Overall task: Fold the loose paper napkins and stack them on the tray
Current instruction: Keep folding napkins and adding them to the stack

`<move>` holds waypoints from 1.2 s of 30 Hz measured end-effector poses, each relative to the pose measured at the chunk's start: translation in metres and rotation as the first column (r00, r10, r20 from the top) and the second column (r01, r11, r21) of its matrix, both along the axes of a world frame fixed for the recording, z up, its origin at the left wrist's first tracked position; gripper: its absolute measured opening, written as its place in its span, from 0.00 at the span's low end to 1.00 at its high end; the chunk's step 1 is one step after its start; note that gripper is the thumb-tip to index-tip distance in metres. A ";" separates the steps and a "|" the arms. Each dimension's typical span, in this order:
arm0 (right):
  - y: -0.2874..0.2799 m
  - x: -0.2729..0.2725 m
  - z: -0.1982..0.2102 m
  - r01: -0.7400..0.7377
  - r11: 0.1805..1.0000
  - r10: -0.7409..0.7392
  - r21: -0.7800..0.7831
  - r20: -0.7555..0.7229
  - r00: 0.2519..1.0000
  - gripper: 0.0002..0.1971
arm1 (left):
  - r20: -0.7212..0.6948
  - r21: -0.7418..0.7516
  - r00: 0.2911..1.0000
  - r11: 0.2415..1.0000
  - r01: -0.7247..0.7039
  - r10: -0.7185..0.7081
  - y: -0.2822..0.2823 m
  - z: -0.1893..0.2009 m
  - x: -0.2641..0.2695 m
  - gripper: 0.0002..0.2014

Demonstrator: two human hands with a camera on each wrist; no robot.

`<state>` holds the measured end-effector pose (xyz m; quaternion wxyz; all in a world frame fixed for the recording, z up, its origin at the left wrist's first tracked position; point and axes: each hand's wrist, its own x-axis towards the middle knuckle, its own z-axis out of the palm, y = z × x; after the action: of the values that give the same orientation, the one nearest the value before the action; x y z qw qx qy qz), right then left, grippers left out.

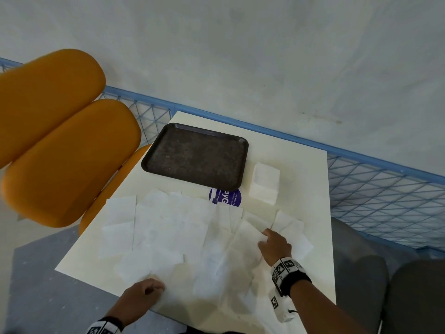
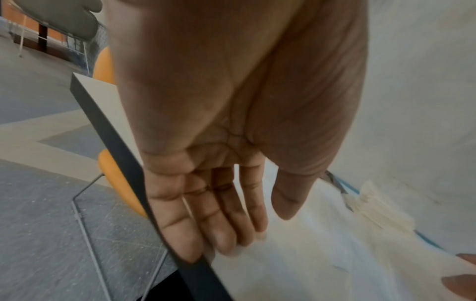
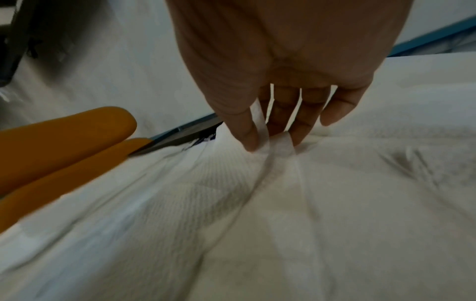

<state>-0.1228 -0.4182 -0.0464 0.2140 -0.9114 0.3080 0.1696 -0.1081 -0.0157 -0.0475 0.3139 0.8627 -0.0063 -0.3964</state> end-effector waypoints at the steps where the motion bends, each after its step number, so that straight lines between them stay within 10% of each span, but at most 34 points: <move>1: -0.002 -0.001 0.003 0.011 1.000 -0.012 0.015 0.032 0.999 0.19 | -0.008 -0.012 1.000 1.000 -0.004 0.004 -0.002 0.002 0.002 0.07; 11: -0.023 0.011 0.073 -0.128 0.951 0.003 0.280 0.405 0.914 0.11 | 0.100 -0.315 0.989 0.947 -0.068 0.104 -0.063 0.045 0.027 0.10; 16: -0.018 0.024 0.136 -0.278 0.798 -0.026 0.535 0.491 0.871 0.11 | 0.074 -0.580 0.984 0.809 -0.089 0.162 -0.130 0.086 0.051 0.40; 21: -0.006 0.027 0.180 -0.290 0.534 -0.179 0.795 0.441 0.879 0.14 | 0.042 -0.715 0.997 0.699 -0.020 0.071 -0.187 0.114 0.061 0.42; 26: 0.008 0.019 0.191 -0.230 0.406 -0.327 0.884 0.375 0.867 0.24 | -0.071 -0.788 0.993 0.604 -0.115 0.097 -0.209 0.121 0.045 0.21; 36: 0.029 0.019 0.191 -0.219 0.458 -0.390 0.861 0.417 0.821 0.30 | -0.083 -0.754 0.971 0.623 -0.210 0.226 -0.188 0.113 0.037 0.06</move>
<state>-0.1037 -0.3891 0.1450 0.7432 -0.6531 0.1446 0.0158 -0.0716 -0.2034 0.0656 0.6904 0.6508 -0.0698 -0.3081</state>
